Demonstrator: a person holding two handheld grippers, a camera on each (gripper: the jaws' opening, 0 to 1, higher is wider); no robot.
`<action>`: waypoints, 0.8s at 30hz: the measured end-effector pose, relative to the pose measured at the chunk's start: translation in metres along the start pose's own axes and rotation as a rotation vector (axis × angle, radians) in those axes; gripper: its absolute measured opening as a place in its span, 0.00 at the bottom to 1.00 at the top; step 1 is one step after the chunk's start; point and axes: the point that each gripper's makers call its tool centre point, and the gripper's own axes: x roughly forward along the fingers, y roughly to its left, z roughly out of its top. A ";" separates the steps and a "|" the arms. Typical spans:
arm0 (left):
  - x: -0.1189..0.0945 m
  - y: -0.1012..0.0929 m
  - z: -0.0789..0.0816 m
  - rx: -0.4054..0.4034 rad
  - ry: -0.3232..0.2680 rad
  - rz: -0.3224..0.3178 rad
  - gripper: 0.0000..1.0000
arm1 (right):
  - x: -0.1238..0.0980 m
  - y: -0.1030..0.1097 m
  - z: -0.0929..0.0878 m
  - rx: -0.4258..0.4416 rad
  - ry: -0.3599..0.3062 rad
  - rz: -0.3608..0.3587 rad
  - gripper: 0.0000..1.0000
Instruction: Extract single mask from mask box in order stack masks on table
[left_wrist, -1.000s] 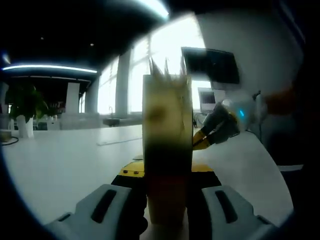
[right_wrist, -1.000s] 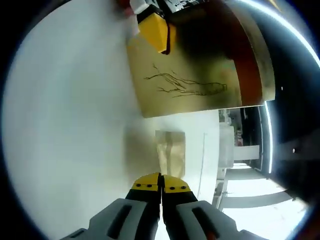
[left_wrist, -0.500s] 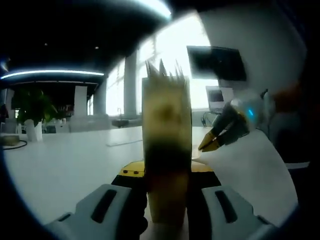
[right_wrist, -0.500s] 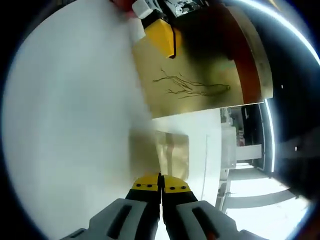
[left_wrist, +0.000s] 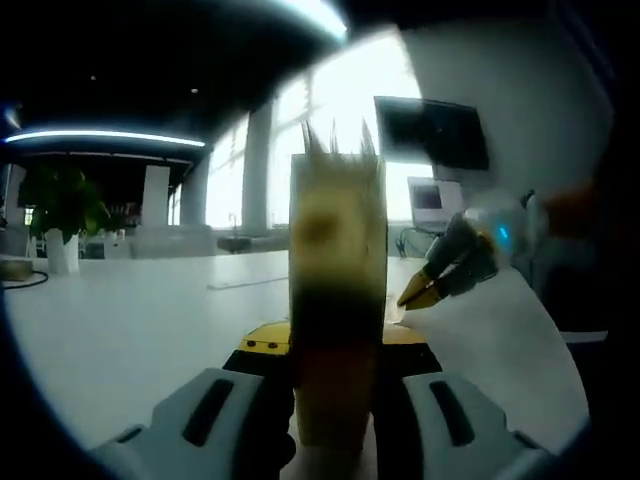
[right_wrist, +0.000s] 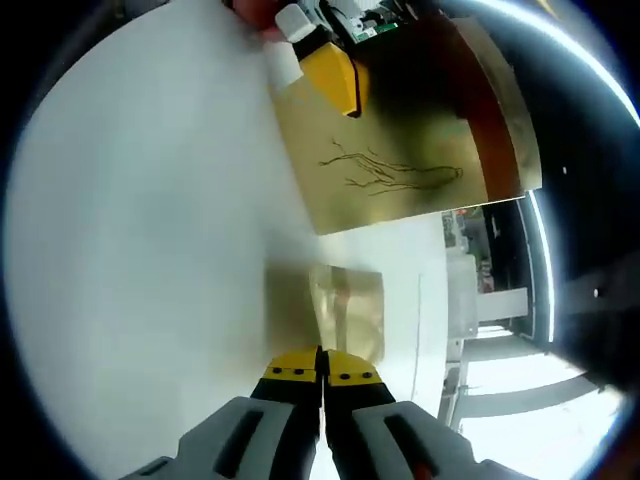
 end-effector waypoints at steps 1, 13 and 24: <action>0.000 0.000 0.000 -0.002 -0.001 0.000 0.19 | 0.000 0.001 0.000 0.008 -0.002 0.000 0.00; -0.001 -0.001 0.000 -0.011 0.000 -0.010 0.20 | -0.008 0.012 0.005 0.192 -0.082 0.060 0.12; -0.002 0.000 -0.001 -0.010 0.002 -0.004 0.20 | -0.022 -0.015 -0.002 0.552 -0.201 -0.043 0.18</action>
